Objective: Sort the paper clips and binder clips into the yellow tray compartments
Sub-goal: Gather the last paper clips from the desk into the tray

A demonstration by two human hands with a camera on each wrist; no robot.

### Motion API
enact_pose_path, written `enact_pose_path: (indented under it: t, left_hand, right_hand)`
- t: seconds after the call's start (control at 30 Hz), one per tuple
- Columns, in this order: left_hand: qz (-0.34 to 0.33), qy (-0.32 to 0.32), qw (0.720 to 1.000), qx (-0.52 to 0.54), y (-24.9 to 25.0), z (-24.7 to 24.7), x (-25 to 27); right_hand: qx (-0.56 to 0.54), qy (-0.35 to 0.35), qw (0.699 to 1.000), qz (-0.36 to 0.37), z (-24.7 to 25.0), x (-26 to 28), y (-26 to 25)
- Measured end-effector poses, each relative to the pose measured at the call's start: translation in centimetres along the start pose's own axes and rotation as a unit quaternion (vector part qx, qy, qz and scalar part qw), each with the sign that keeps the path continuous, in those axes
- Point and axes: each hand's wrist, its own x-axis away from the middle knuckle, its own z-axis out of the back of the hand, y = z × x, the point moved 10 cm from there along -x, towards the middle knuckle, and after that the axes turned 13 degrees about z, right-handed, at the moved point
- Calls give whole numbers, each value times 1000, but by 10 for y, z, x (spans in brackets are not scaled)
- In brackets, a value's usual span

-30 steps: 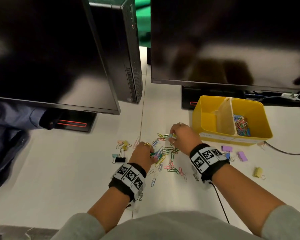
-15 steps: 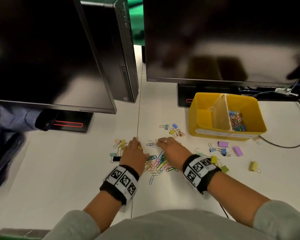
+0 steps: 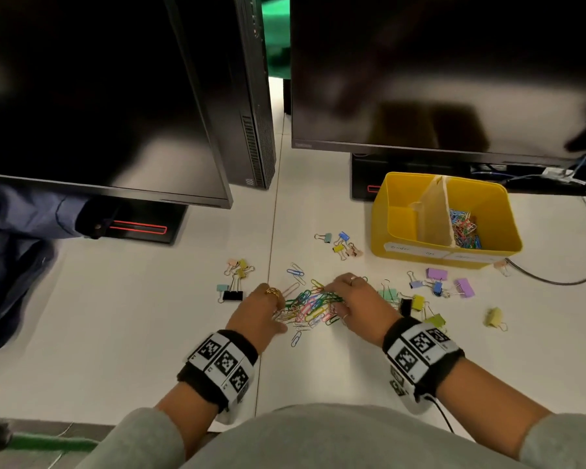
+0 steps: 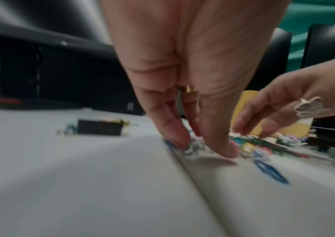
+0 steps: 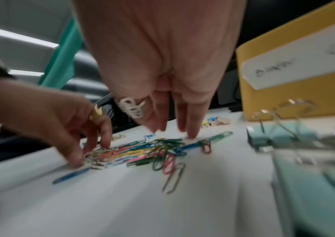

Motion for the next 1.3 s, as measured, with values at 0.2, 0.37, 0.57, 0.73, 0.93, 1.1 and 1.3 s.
enact_pose_path:
  t: [0.2,0.37,0.57,0.73,0.93,1.1,1.3]
  left_hand:
    - [-13,14,998,58,24,8,-16]
    - [-72,0,987,-144,46,-1,-28]
    - [-54,-75,977,-193,16,-34,-2]
    - [-46,10,983,-177,19,-19,-7]
    - [-6,31,990,-137,29,-8,-16]
    - [24,27,993,-116,35,-14,-18]
    - [29,35,983,-178,46,-27,-16]
  right_hand:
    - [16,-9,996,-88,3,8,26]
    - [4,-18,999,-47,-2,3,7]
    - [73,-66,993,-61,-15,7,3]
    - [80,-8,996,-32,-19,8,-5]
    - [109,12,993,-41,-18,11,-3]
    - [82,9,995,-51,-11,11,3]
    - [-166,162,968,-93,58,45,19]
